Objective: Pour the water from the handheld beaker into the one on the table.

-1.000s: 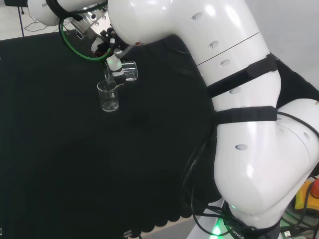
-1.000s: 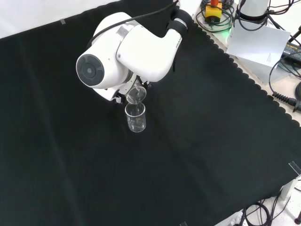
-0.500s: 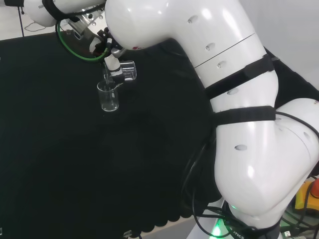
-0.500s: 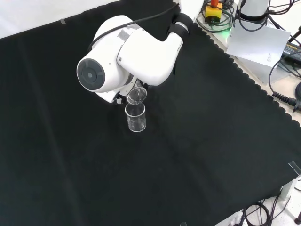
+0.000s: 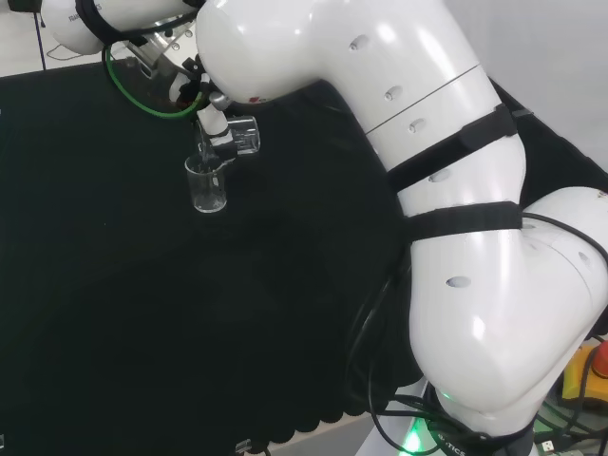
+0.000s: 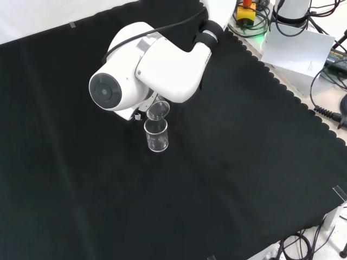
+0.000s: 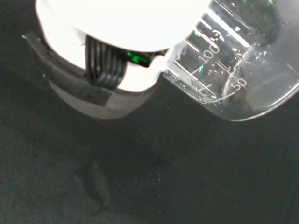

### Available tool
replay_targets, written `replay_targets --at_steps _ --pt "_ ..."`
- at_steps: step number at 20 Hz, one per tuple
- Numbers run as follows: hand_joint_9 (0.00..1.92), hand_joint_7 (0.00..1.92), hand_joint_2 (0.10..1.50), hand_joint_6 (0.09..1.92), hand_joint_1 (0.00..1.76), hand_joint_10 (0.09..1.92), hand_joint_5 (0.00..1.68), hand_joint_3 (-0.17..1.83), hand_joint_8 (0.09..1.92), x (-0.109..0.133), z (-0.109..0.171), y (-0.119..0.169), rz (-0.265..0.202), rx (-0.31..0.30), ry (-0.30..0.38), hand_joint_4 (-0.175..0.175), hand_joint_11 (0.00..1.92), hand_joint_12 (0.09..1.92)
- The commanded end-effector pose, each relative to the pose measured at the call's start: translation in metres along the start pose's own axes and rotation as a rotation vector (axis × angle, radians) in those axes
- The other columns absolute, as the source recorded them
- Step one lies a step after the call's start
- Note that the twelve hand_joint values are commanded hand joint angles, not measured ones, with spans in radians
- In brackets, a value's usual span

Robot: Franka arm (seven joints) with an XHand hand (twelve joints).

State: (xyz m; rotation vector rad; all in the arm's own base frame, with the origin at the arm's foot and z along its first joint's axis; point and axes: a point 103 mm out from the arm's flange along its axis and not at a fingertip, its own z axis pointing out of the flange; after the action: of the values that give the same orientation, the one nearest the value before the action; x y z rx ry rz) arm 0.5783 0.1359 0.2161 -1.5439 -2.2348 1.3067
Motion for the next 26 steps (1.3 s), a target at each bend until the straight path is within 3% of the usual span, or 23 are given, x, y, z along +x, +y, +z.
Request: replay_targets --at_steps 1,26 --pt "1.45 1.19 0.71 0.89 1.30 0.69 1.13 0.65 0.86 -0.0136 0.0002 -0.0072 0.012 -0.005 -0.009 -0.175 1.12 0.87" --pt "1.45 1.19 0.71 0.89 1.30 0.70 1.13 0.65 0.87 -0.0077 -0.0062 -0.0125 0.031 0.007 -0.031 -0.175 1.12 0.87"
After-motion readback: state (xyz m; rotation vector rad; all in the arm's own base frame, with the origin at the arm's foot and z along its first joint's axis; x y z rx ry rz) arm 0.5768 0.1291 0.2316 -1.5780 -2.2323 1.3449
